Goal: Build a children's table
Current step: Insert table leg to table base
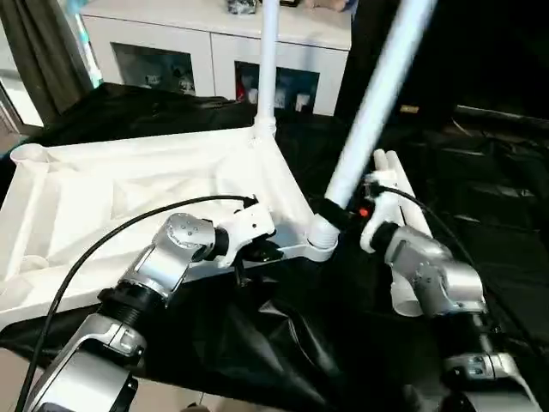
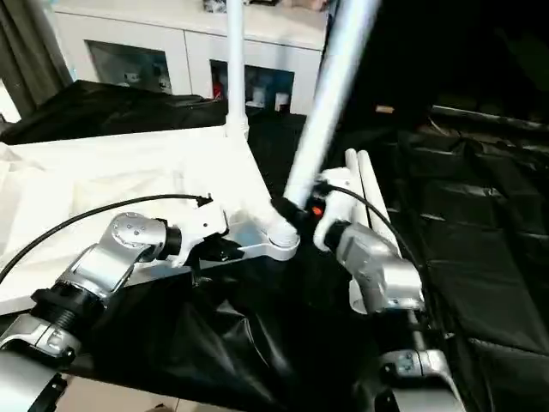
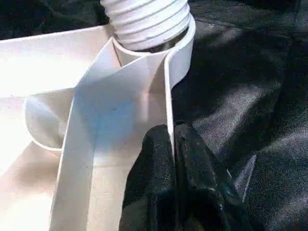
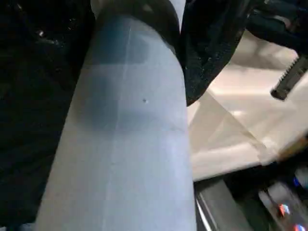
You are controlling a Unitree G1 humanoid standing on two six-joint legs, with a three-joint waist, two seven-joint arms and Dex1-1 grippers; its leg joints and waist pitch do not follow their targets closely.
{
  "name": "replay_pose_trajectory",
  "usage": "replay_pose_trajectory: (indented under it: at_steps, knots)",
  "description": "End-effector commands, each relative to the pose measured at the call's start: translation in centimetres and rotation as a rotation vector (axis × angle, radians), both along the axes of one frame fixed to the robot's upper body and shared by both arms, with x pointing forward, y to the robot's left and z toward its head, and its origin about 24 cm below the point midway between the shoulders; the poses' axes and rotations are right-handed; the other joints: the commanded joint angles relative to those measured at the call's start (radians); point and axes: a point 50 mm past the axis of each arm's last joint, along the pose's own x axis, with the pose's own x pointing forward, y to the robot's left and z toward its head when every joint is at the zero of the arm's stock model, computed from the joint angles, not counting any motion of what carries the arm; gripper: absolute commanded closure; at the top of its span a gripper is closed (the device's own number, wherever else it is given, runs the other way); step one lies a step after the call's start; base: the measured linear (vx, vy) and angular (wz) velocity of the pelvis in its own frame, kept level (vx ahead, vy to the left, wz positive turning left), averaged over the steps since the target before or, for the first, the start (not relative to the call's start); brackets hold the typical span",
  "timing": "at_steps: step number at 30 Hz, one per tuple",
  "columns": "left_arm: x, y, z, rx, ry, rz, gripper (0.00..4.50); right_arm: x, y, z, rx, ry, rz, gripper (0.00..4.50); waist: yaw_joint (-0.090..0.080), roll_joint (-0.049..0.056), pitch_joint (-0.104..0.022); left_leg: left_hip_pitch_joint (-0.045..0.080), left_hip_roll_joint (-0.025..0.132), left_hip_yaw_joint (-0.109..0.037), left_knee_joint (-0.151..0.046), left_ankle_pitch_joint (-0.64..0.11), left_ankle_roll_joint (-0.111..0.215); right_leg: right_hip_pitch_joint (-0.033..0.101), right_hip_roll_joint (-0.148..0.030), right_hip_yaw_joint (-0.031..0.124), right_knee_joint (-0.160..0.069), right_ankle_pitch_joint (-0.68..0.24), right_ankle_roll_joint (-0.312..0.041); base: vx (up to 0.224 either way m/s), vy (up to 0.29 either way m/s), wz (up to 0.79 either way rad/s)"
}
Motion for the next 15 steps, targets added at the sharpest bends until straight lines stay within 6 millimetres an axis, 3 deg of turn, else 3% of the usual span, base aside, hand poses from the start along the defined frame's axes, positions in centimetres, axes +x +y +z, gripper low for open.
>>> replay_pose_trajectory:
  at_steps: [1, 2, 4, 5, 6, 7, 10, 15]
  knots:
    - [0.0, 0.9, -0.7, 0.074, 0.025, 0.013, 4.5, -0.8, -0.9, -1.8, 0.006, 0.055, -0.037, 2.62, 0.004, 0.017, -0.063, -0.001, -0.005, 0.011, -0.074, -0.311, -0.011, 0.053, -0.062, 0.037, -0.088, -0.357, -0.149, 0.0, 0.0, 0.0]
    - [0.1, 0.9, -0.7, 0.075, 0.024, 0.012, 4.5, -1.0, -0.9, -2.1, 0.013, 0.061, -0.044, 2.62, 0.006, 0.031, -0.064, 0.003, -0.004, 0.01, -0.074, -0.319, -0.014, 0.05, -0.063, 0.037, -0.09, -0.358, -0.151, 0.0, 0.0, 0.0]
    - [0.2, 0.8, -0.7, 0.076, 0.022, 0.012, 4.5, -1.4, -1.0, -2.7, 0.026, 0.07, -0.058, 2.62, 0.005, 0.022, -0.061, 0.002, -0.007, 0.01, -0.075, -0.333, -0.01, 0.052, -0.062, 0.034, -0.095, -0.398, -0.143, 0.0, 0.0, 0.0]
    - [0.2, 0.8, -0.6, 0.076, 0.022, 0.011, 4.5, -1.5, -1.0, -3.0, 0.034, 0.076, -0.067, 2.62, 0.005, 0.03, -0.061, 0.004, -0.006, 0.01, -0.075, -0.344, -0.01, 0.049, -0.063, 0.035, -0.1, -0.42, -0.137, 0.0, 0.0, 0.0]
    - [0.2, 0.8, -0.6, 0.077, 0.021, 0.01, 4.5, -1.7, -1.0, -3.3, 0.04, 0.079, -0.075, 2.62, 0.004, 0.028, -0.061, 0.003, -0.007, 0.009, -0.075, -0.346, -0.009, 0.05, -0.063, 0.034, -0.099, -0.428, -0.135, 0.0, 0.0, 0.0]
    - [0.3, 0.8, -0.6, 0.079, 0.019, 0.01, 4.5, -1.9, -1.0, -3.7, 0.046, 0.08, -0.081, 2.62, 0.007, 0.035, -0.06, 0.004, -0.008, 0.008, -0.076, -0.352, -0.007, 0.049, -0.064, 0.033, -0.102, -0.455, -0.126, 0.0, 0.0, 0.0]
    - [0.3, 0.9, -0.6, 0.085, 0.015, 0.008, 4.5, -2.6, -0.9, -4.5, 0.034, 0.058, -0.092, 2.62, 0.007, 0.037, -0.062, 0.004, -0.009, 0.007, -0.076, -0.361, -0.001, 0.047, -0.066, 0.031, -0.111, -0.5, -0.105, 0.0, 0.0, 0.0]
    - [0.4, 1.0, -0.5, 0.089, 0.011, 0.008, 4.5, -3.1, -0.7, -5.0, -0.042, 0.01, -0.074, 2.62, 0.004, 0.044, -0.062, 0.003, -0.008, 0.005, -0.079, -0.374, -0.002, 0.045, -0.064, 0.028, -0.112, -0.507, -0.102, 0.0, 0.0, 0.0]
